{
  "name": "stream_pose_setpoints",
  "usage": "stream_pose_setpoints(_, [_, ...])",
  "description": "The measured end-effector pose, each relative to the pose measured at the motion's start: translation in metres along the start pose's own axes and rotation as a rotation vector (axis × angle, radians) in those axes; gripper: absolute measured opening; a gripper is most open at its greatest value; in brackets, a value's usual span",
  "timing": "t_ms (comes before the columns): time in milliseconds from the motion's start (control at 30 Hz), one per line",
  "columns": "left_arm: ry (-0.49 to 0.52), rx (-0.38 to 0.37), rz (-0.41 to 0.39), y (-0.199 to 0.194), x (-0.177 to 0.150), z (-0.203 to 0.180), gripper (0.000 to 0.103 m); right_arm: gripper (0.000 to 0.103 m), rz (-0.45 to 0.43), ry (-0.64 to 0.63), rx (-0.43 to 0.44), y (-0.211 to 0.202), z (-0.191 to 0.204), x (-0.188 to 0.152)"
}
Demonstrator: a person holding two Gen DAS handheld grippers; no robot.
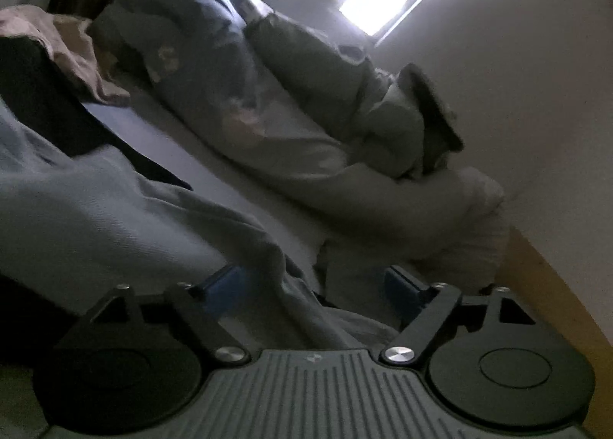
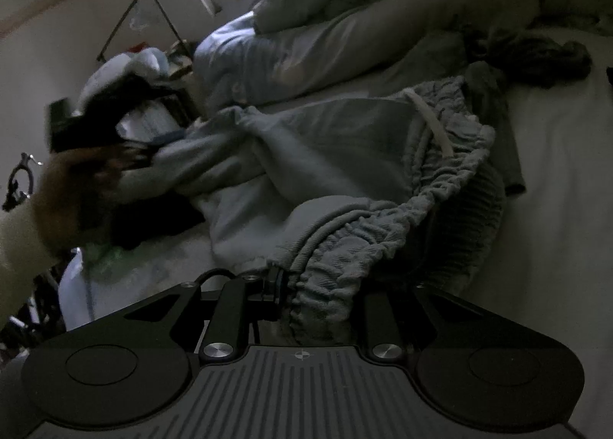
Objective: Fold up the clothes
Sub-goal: 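Open the right tool and release the ribbed cuff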
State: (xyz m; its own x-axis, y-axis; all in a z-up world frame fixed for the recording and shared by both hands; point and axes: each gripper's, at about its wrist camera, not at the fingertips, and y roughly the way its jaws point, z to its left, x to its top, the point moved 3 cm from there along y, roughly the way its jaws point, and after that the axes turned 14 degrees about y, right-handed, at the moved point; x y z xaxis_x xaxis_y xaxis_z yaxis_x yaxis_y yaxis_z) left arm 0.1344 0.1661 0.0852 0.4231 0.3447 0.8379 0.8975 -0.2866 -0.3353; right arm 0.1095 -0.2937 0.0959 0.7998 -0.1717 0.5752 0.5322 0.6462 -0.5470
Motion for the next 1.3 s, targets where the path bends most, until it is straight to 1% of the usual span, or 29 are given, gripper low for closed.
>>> stream_pose_setpoints(100, [-0.003, 0.005, 0.014, -0.034, -0.004, 0.000, 0.087, 0.025, 0.004, -0.016, -0.009, 0.001, 0.002, -0.003])
stream_pose_setpoints(200, [0.000, 0.007, 0.035, -0.063, -0.012, -0.001, 0.087, 0.028, 0.019, -0.026, -0.022, 0.006, 0.003, -0.006])
stream_pose_setpoints(300, [0.007, 0.026, 0.063, -0.087, -0.019, 0.002, 0.087, 0.048, 0.055, -0.052, -0.027, 0.016, 0.008, -0.012])
stream_pose_setpoints(333, [0.008, 0.040, 0.068, -0.096, -0.020, 0.003, 0.087, 0.049, 0.077, -0.062, -0.028, 0.021, 0.012, -0.015])
stream_pose_setpoints(367, [0.004, 0.058, 0.056, -0.107, -0.018, 0.005, 0.087, 0.050, 0.099, -0.073, -0.029, 0.026, 0.015, -0.019])
stream_pose_setpoints(433, [-0.015, 0.092, 0.006, -0.134, -0.011, 0.009, 0.087, 0.050, 0.097, -0.096, -0.031, 0.030, 0.024, -0.023])
stream_pose_setpoints(467, [-0.032, 0.110, -0.026, -0.150, -0.006, 0.013, 0.087, 0.048, 0.091, -0.108, -0.033, 0.031, 0.029, -0.025])
stream_pose_setpoints(500, [-0.055, 0.126, -0.065, -0.166, 0.002, 0.016, 0.087, 0.041, 0.085, -0.119, -0.035, 0.033, 0.034, -0.027])
stream_pose_setpoints(533, [-0.071, 0.135, -0.098, -0.179, 0.009, 0.019, 0.088, 0.026, 0.071, -0.116, -0.034, 0.031, 0.035, -0.027])
stream_pose_setpoints(567, [-0.077, 0.151, -0.127, -0.192, 0.017, 0.021, 0.088, 0.017, 0.049, -0.094, -0.025, 0.024, 0.033, -0.022])
stream_pose_setpoints(600, [-0.071, 0.173, -0.152, -0.204, 0.026, 0.021, 0.088, 0.013, 0.028, -0.064, 0.003, 0.016, 0.030, -0.016])
stream_pose_setpoints(700, [-0.032, 0.235, -0.212, -0.235, 0.049, 0.016, 0.088, 0.013, -0.055, 0.025, 0.125, -0.018, 0.016, 0.006])
stream_pose_setpoints(800, [-0.010, 0.275, -0.281, -0.269, 0.072, 0.007, 0.089, 0.013, -0.166, 0.171, 0.261, -0.056, -0.008, 0.029])
stream_pose_setpoints(867, [0.004, 0.298, -0.321, -0.288, 0.083, 0.000, 0.092, 0.013, -0.215, 0.252, 0.309, -0.073, -0.023, 0.039])
stream_pose_setpoints(900, [0.010, 0.308, -0.336, -0.296, 0.086, -0.002, 0.094, 0.013, -0.224, 0.277, 0.313, -0.077, -0.029, 0.042])
stream_pose_setpoints(967, [0.019, 0.323, -0.344, -0.306, 0.089, -0.005, 0.096, 0.014, -0.228, 0.308, 0.296, -0.080, -0.041, 0.045])
stream_pose_setpoints(1000, [0.028, 0.330, -0.341, -0.307, 0.089, -0.005, 0.096, 0.014, -0.217, 0.324, 0.283, -0.078, -0.047, 0.045])
stream_pose_setpoints(1067, [0.042, 0.336, -0.337, -0.306, 0.087, -0.004, 0.096, 0.016, -0.153, 0.332, 0.210, -0.066, -0.055, 0.041])
stream_pose_setpoints(1133, [0.037, 0.345, -0.320, -0.301, 0.080, 0.002, 0.096, 0.021, -0.083, 0.332, 0.125, -0.052, -0.063, 0.035])
stream_pose_setpoints(1200, [0.017, 0.344, -0.301, -0.297, 0.072, 0.010, 0.096, 0.023, -0.036, 0.267, 0.052, -0.045, -0.057, 0.027])
stream_pose_setpoints(1267, [-0.004, 0.342, -0.286, -0.294, 0.065, 0.020, 0.097, 0.027, -0.003, 0.183, -0.014, -0.041, -0.048, 0.018])
stream_pose_setpoints(1300, [-0.014, 0.342, -0.279, -0.295, 0.061, 0.025, 0.097, 0.037, 0.004, 0.139, -0.041, -0.042, -0.042, 0.012])
